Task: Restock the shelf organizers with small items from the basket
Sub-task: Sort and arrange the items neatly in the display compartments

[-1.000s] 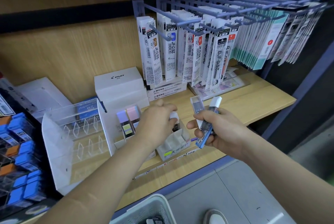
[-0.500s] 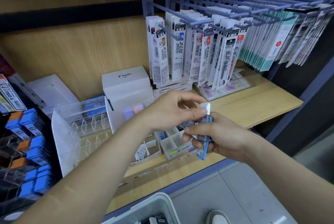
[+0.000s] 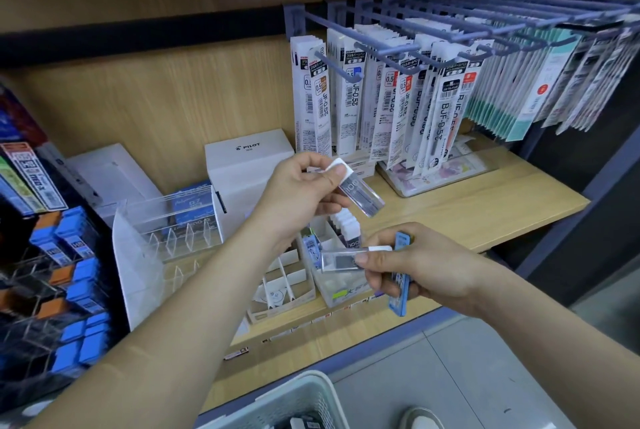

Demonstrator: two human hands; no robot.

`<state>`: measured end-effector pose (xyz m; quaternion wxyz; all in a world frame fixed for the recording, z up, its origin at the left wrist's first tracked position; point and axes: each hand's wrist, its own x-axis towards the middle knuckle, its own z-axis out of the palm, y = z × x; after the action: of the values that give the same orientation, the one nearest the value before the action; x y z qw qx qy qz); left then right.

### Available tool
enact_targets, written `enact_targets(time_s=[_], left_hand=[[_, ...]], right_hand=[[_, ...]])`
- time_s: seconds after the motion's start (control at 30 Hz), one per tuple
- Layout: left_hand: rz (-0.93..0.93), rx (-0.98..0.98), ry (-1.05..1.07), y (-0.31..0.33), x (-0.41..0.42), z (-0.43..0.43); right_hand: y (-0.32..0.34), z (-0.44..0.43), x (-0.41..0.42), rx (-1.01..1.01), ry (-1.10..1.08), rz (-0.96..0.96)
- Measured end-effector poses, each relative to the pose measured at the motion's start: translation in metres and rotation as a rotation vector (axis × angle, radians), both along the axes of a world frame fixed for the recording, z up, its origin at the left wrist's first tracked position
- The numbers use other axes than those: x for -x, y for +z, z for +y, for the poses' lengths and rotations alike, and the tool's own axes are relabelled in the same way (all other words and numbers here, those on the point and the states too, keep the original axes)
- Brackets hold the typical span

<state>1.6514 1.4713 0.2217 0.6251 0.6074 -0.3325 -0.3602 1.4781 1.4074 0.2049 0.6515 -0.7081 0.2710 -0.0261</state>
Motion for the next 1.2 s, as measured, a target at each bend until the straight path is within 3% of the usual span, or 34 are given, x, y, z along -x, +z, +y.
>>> enact_targets(time_s=[0.1, 0.3, 0.47, 0.67, 1.07, 1.2], left_hand=[[-0.108, 0.016, 0.065, 0.002, -0.007, 0.001], [-0.498, -0.086, 0.108, 0.0, -0.021, 0.002], [-0.771, -0.197, 0.046, -0.014, -0.005, 0.0], [-0.95, -0.233, 0.02, -0.039, 0.007, -0.002], [-1.124, -0.261, -0.053, -0.061, 0.011, -0.005], [-0.944, -0.184, 0.03, -0.053, 0.01, -0.006]], right_hand=[[0.0, -0.007, 0.003, 0.021, -0.146, 0.023], [-0.002, -0.02, 0.007, -0.07, -0.591, -0.007], [-0.003, -0.019, 0.006, -0.12, -0.615, -0.079], [-0.006, -0.019, 0.005, -0.142, -0.581, -0.133], [-0.009, -0.019, 0.004, -0.139, -0.565, -0.161], [-0.007, -0.017, 0.004, -0.12, -0.548, -0.169]])
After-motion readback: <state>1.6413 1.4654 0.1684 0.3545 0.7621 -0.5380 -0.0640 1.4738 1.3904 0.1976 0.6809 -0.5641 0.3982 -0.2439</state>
